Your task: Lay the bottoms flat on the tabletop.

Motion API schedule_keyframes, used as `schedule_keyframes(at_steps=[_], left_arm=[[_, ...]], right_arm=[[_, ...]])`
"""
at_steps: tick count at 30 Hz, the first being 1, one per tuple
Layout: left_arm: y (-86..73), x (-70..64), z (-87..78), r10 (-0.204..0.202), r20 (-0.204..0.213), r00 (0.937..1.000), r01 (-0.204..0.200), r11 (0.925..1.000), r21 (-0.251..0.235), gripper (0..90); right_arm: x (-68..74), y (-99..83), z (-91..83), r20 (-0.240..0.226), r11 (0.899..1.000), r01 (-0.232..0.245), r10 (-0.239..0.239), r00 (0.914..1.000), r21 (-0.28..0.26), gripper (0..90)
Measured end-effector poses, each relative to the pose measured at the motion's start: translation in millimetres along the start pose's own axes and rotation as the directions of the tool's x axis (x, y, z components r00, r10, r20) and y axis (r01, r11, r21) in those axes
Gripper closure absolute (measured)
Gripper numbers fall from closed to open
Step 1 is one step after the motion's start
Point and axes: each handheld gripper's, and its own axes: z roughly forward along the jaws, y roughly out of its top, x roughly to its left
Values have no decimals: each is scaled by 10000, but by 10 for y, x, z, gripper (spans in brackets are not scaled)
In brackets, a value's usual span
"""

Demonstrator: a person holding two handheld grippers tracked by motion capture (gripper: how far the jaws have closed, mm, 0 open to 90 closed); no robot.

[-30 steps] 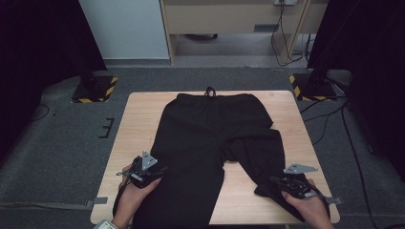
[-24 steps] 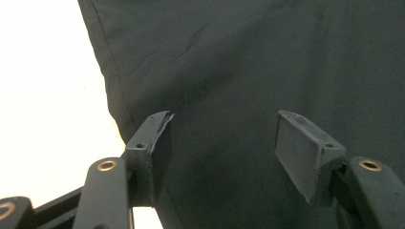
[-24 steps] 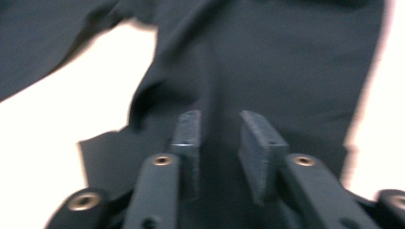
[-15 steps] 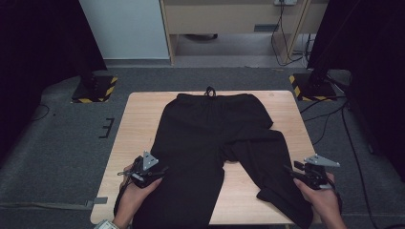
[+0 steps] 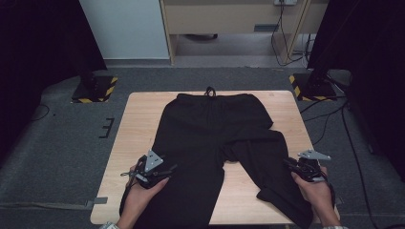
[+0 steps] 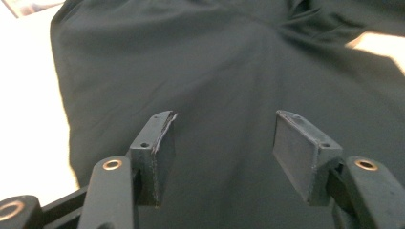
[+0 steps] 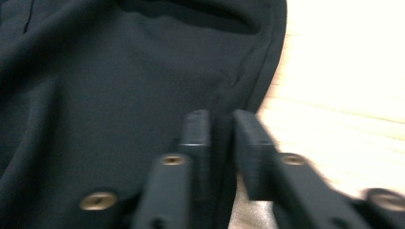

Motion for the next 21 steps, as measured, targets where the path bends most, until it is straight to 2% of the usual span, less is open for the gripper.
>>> schedule_keyframes(at_steps=[2, 4, 6, 10, 12, 14, 16, 17, 19, 21], left_arm=[[59, -80, 49, 134, 152, 9998, -134, 9999, -32, 394], [119, -154, 123, 231, 300, 9993, -230, 9997, -29, 399], [188, -235, 222, 404, 517, 9978, -406, 9992, 22, 411], [380, -431, 472, 666, 1065, 9921, -677, 9977, 63, 436], [493, -536, 619, 850, 1250, 9885, -868, 9962, 87, 439], [599, -625, 770, 869, 1429, 9859, -891, 9960, 94, 441], [695, -701, 911, 932, 1516, 9840, -960, 9953, 110, 441], [737, -734, 974, 926, 1551, 9836, -963, 9952, 164, 441], [810, -801, 1077, 887, 1636, 9825, -927, 9955, 169, 442], [863, -867, 1149, 809, 1773, 9808, -848, 9963, 143, 455]], right_arm=[[-22, 0, -10, -163, 9999, -89, 90, 9998, 74, 884], [-43, -15, -48, -245, 9997, -140, 145, 9996, 190, 891], [-77, -56, -126, -183, 9983, -453, 461, 9988, 374, 892], [-131, -152, -277, -84, 9975, -407, 412, 9991, 570, 891], [-156, -172, -313, -74, 9970, -454, 459, 9989, 629, 890], [-177, -186, -333, -125, 9961, -601, 610, 9981, 641, 877], [-180, -195, -332, -180, 9953, -788, 799, 9966, 561, 804], [-189, -196, -324, -169, 9953, -877, 885, 9959, 418, 729], [-192, -178, -324, -175, 9950, -997, 996, 9949, -88, 647], [-204, -151, -308, -155, 9943, -1026, 1021, 9947, -297, 591]])
